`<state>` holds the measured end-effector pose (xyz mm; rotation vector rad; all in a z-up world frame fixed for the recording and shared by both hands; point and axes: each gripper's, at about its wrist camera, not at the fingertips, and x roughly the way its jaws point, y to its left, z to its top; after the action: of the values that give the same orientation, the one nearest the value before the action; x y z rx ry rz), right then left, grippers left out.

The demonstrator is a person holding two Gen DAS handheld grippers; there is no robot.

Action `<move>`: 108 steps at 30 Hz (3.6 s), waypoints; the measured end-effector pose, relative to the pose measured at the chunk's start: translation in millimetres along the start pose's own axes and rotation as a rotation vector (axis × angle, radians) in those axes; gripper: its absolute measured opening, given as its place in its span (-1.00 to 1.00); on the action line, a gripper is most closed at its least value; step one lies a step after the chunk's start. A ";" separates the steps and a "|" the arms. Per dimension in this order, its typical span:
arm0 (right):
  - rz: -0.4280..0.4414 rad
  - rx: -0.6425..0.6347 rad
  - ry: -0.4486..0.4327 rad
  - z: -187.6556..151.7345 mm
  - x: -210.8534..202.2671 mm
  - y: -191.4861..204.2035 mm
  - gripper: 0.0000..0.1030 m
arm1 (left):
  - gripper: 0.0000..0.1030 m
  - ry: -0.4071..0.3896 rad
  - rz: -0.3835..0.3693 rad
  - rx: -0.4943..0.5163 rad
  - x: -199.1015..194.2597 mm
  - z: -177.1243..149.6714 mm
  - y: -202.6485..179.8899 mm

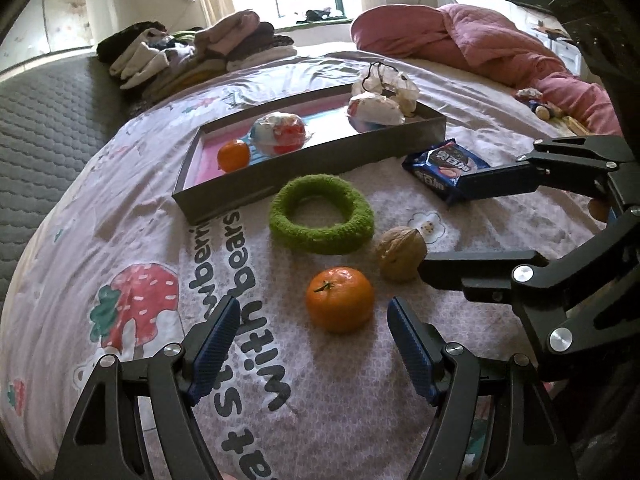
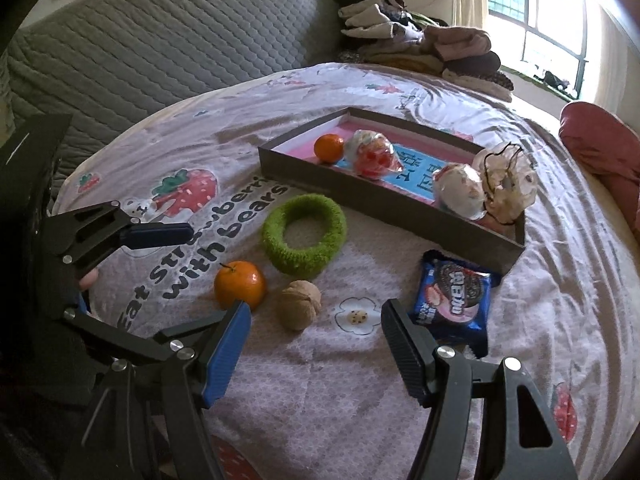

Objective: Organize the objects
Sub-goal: 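Move left gripper to the mandarin orange while right gripper moves to the walnut, then close left gripper on the mandarin orange while right gripper closes on the walnut, then lift and carry the orange with left gripper while right gripper carries the walnut to the tray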

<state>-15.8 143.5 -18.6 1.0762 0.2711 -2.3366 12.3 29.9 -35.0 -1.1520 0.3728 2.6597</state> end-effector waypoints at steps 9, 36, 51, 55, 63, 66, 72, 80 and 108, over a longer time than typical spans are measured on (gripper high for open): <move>0.000 -0.016 0.024 0.9 15.9 2.2 0.19 | 0.49 -0.010 0.003 0.002 7.3 0.4 0.8; 0.036 0.022 0.059 2.8 40.1 -0.8 -0.39 | -0.11 0.032 -0.075 -0.041 30.1 1.6 2.9; 0.020 0.039 0.030 4.5 31.6 -7.3 -0.39 | -0.24 0.012 -0.073 -0.048 25.9 3.5 4.2; 0.020 0.046 0.011 5.6 26.3 -9.4 -0.39 | -0.24 -0.003 -0.076 -0.071 21.5 5.3 9.6; 0.022 0.069 -0.044 10.5 15.1 -13.6 -0.39 | -0.24 -0.042 -0.083 -0.099 13.6 9.2 16.3; 0.024 0.074 -0.066 12.2 10.9 -14.1 -0.39 | -0.24 -0.068 -0.083 -0.103 9.4 11.0 16.5; 0.020 0.087 -0.084 13.9 8.6 -16.4 -0.39 | -0.24 -0.090 -0.067 -0.114 6.0 14.3 19.2; 0.005 0.107 -0.114 16.1 4.3 -20.4 -0.39 | -0.24 -0.102 -0.042 -0.140 6.5 20.1 22.5; -0.064 0.132 -0.263 31.7 -32.2 -29.5 -0.39 | -0.24 -0.220 -0.008 -0.198 -20.0 50.0 36.7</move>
<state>-35.5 168.1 25.1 0.8161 0.0536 -2.5495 -19.3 9.0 18.0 -0.8923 0.0670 2.8292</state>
